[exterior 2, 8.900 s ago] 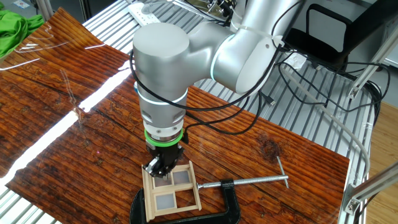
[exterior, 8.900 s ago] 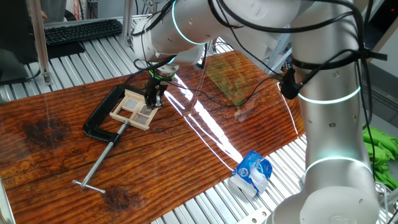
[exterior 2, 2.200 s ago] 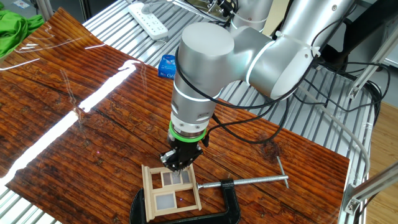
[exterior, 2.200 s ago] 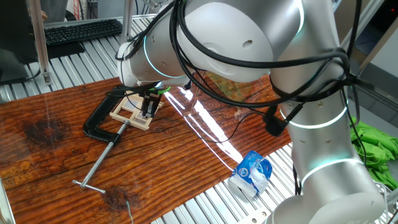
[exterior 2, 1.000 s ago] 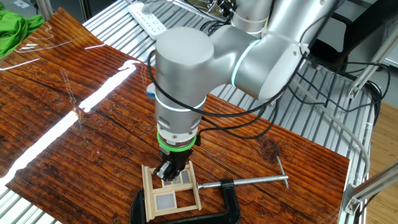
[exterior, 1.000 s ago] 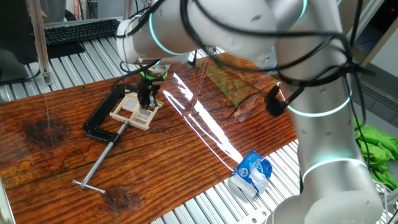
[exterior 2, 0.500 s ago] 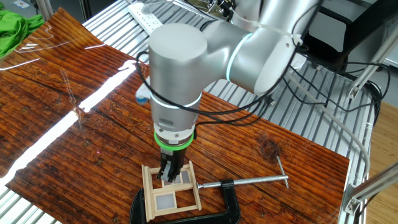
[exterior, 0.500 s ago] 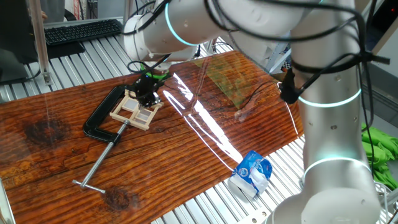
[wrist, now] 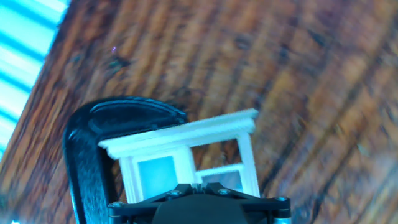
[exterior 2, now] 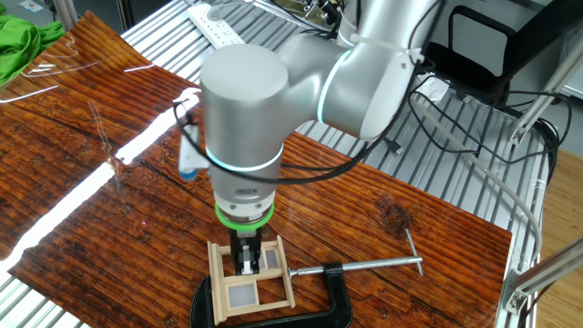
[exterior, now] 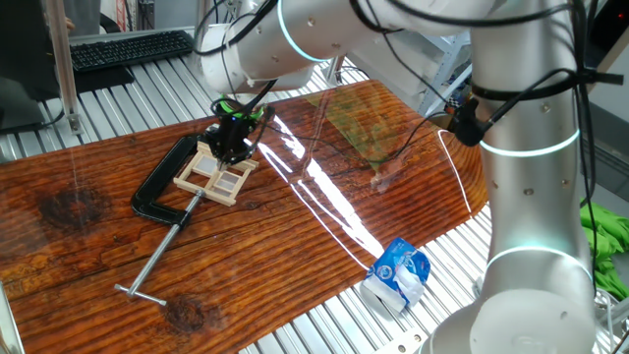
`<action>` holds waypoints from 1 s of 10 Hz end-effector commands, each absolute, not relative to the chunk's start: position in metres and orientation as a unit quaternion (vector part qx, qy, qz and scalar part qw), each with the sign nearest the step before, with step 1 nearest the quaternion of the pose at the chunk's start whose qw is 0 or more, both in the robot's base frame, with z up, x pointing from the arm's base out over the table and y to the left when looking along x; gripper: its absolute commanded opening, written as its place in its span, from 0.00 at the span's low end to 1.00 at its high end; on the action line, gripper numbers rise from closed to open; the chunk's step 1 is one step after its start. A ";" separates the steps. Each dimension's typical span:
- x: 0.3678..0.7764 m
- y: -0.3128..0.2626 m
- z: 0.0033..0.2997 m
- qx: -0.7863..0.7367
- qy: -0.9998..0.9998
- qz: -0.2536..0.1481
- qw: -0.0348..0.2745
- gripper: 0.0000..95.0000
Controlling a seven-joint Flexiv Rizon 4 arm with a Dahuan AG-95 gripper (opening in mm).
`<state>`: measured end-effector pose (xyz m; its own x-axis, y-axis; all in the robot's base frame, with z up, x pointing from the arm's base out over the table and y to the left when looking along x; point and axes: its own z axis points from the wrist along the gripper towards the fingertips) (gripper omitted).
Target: Open a sliding window
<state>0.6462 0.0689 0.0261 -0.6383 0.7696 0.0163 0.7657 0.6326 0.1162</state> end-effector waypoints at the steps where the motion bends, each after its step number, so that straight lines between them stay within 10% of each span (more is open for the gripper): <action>1: 0.655 0.061 0.023 0.338 0.940 0.043 0.019 0.00; 10: 0.658 0.044 0.019 0.307 0.951 0.039 0.013 0.00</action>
<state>0.6577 0.0440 0.0188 -0.8110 0.5850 0.0008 0.5831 0.8083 0.0816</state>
